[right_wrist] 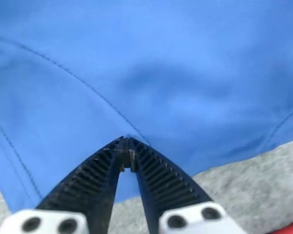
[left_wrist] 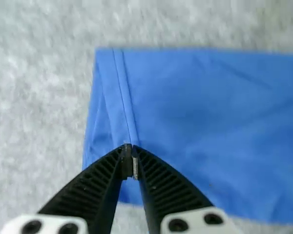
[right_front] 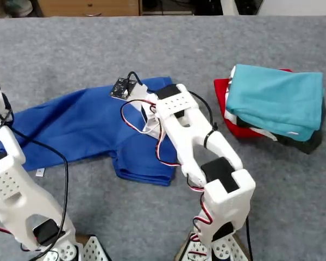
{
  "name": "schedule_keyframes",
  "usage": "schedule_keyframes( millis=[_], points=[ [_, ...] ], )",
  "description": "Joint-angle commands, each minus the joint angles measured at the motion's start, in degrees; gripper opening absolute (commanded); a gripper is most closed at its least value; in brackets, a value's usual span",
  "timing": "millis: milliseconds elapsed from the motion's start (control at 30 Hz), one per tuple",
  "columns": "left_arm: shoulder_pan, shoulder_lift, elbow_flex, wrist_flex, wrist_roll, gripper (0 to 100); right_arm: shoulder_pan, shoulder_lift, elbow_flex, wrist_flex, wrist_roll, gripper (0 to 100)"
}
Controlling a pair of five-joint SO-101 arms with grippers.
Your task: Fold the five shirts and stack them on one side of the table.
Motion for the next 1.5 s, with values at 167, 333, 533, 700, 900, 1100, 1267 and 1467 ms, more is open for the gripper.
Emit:
schedule_keyframes(
  millis=[167, 333, 533, 700, 900, 1100, 1267, 1467],
  points=[
    [-2.0, -6.5, 8.8, 2.7, -5.1, 2, 0.8, -0.4, -2.9, 1.6, -0.5, 0.5],
    [-1.1, -6.3, 16.5, -12.8, -4.7, 2, 0.7, -0.3, -3.3, 1.3, -0.5, 0.5],
    [-1.0, -4.1, 19.4, -31.2, -4.7, 2, 0.7, -0.2, -3.0, 1.4, -0.6, 0.5],
    [-1.1, 1.5, 19.3, -40.0, -4.7, 2, 0.7, -0.1, -3.0, 1.2, -0.9, 0.5],
    [-1.2, 3.6, 16.9, -41.9, -4.6, 2, 0.7, -0.1, -3.0, 1.1, -0.9, 0.5],
    [-0.8, 5.0, 12.7, -43.9, -4.6, 2, 0.7, -0.1, -3.0, 1.1, -0.6, 0.5],
    [-3.3, 11.9, 8.4, -49.9, -4.7, 2, 1.7, -0.1, -3.1, 1.1, -0.5, 0.5],
    [-5.9, 22.5, -6.7, -45.0, -4.7, 2, 5.1, 0.0, -3.2, 1.1, -0.5, 0.5]
  ],
)
